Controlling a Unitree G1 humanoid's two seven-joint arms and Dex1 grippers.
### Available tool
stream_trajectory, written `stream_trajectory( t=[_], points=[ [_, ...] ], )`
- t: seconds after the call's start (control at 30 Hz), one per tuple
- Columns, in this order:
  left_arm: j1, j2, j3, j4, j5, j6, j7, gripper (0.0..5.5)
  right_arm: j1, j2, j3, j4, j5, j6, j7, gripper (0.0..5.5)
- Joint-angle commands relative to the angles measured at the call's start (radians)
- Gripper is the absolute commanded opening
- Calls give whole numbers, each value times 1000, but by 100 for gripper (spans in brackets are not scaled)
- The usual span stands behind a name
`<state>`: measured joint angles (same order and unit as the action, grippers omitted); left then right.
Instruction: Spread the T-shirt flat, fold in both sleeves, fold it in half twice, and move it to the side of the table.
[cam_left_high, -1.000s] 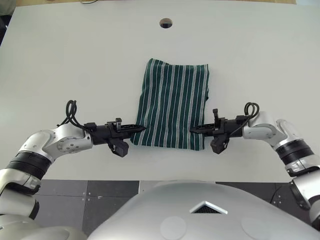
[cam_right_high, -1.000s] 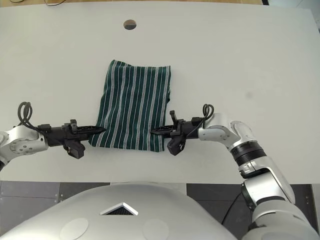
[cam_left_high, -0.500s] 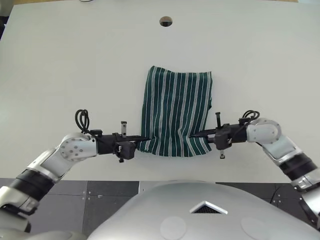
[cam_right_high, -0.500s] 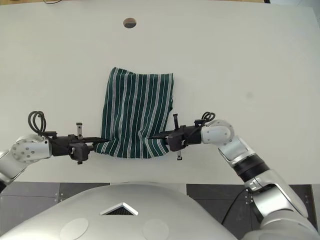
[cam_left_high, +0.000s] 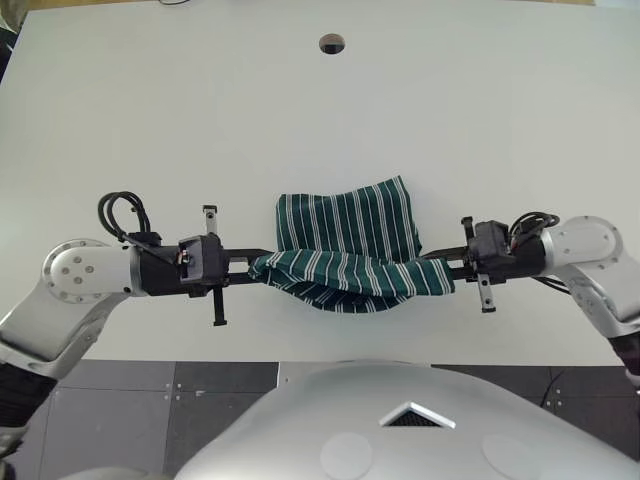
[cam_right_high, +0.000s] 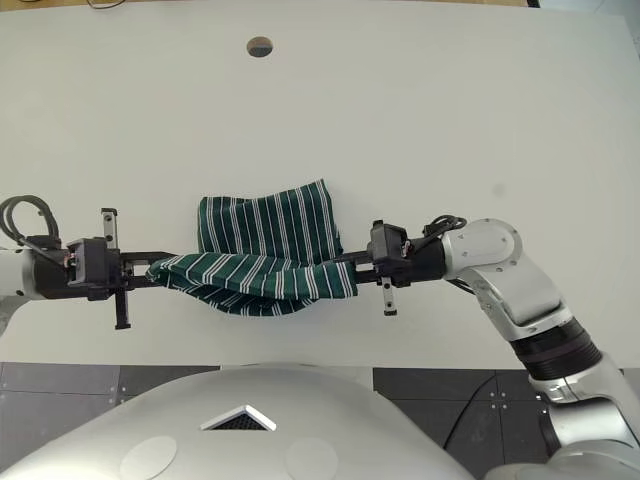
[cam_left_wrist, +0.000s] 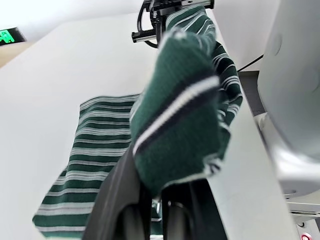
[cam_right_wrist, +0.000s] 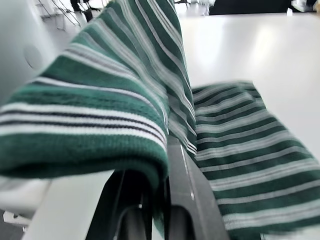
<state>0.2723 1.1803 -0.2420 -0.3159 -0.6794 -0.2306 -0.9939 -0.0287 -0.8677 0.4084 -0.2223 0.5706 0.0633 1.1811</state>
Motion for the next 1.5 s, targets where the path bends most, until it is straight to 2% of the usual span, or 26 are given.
stream_trajectory(
  t=[0.03,0.17,0.37,0.5,0.57,0.73,0.87,0.9,0.93,1.0,1.03,1.1,1.23,1.4,1.5],
  points=[
    [-73,-120,-13,132,76,45,-59,12,-53,71,-52,85,-13,94,-48,10],
    [-169,-236,-9,313,135,87,-111,12,-134,177,-108,172,5,204,-119,10],
    [-259,-343,2,428,213,118,-136,12,-212,295,-104,297,-117,240,-217,10],
    [-298,-389,14,467,244,176,-127,79,-241,355,-111,380,-192,237,-273,85],
    [-346,-416,45,537,274,208,-67,98,-256,371,-127,425,-219,239,-299,121],
    [-501,-445,180,747,192,398,-79,98,-335,464,-270,536,-168,322,-410,121],
    [-605,-460,266,893,180,545,-22,98,-386,538,-373,589,-143,327,-500,121],
    [-609,-473,276,900,187,573,12,98,-377,543,-363,573,-205,201,-522,121],
    [-609,-491,282,909,206,576,59,98,-350,541,-323,523,-308,-23,-529,121],
    [-610,-533,308,905,215,575,138,98,-292,529,-200,418,-478,-417,-472,121],
    [-611,-558,328,888,206,564,174,98,-272,523,-128,382,-539,-543,-436,121],
    [-592,-622,389,778,132,569,233,98,-265,525,-5,396,-659,-673,-424,121],
    [-493,-731,482,510,-4,576,302,98,-313,559,104,572,-867,-717,-519,121],
    [-359,-809,603,207,-122,592,430,98,-404,556,168,795,-1085,-628,-623,121],
    [-277,-895,675,13,-212,544,517,98,-483,456,146,862,-1148,-555,-620,121]
  ],
)
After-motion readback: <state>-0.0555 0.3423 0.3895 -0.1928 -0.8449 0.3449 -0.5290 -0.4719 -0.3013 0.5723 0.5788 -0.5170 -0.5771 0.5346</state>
